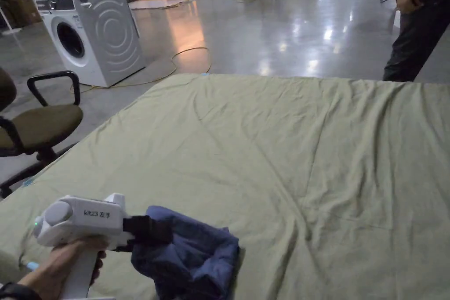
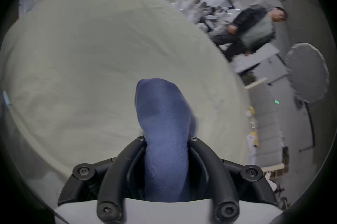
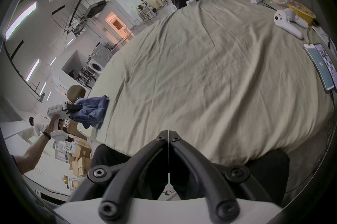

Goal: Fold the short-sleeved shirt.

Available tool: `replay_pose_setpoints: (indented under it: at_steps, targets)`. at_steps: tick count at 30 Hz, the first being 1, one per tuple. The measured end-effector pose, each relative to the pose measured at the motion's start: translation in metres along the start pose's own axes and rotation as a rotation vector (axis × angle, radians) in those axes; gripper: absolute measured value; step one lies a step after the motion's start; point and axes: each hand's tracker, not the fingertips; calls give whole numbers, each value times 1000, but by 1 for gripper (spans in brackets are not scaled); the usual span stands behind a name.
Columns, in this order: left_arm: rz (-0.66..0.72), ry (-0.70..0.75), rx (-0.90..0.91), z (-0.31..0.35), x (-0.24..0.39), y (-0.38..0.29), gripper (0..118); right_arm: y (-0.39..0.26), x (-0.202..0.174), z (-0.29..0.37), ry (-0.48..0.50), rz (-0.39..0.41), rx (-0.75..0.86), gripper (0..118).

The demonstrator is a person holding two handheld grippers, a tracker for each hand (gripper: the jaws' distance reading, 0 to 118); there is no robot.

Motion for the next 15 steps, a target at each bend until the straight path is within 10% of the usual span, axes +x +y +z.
replay_pose_setpoints:
  at_steps: [3, 6, 9, 15]
  targets:
    - [6, 119, -18, -21, -10, -4, 29, -8, 6, -6, 7, -28, -24, 0]
    - [-109, 316, 52, -31, 7, -15, 62, -8, 6, -11, -23, -2, -58, 0]
    - [-285, 614, 84, -10, 24, -12, 67, 1, 1, -4, -22, 36, -15, 0]
    - [-550, 267, 433, 97, 145, -81, 67, 28, -21, 26, -35, 135, 197, 0]
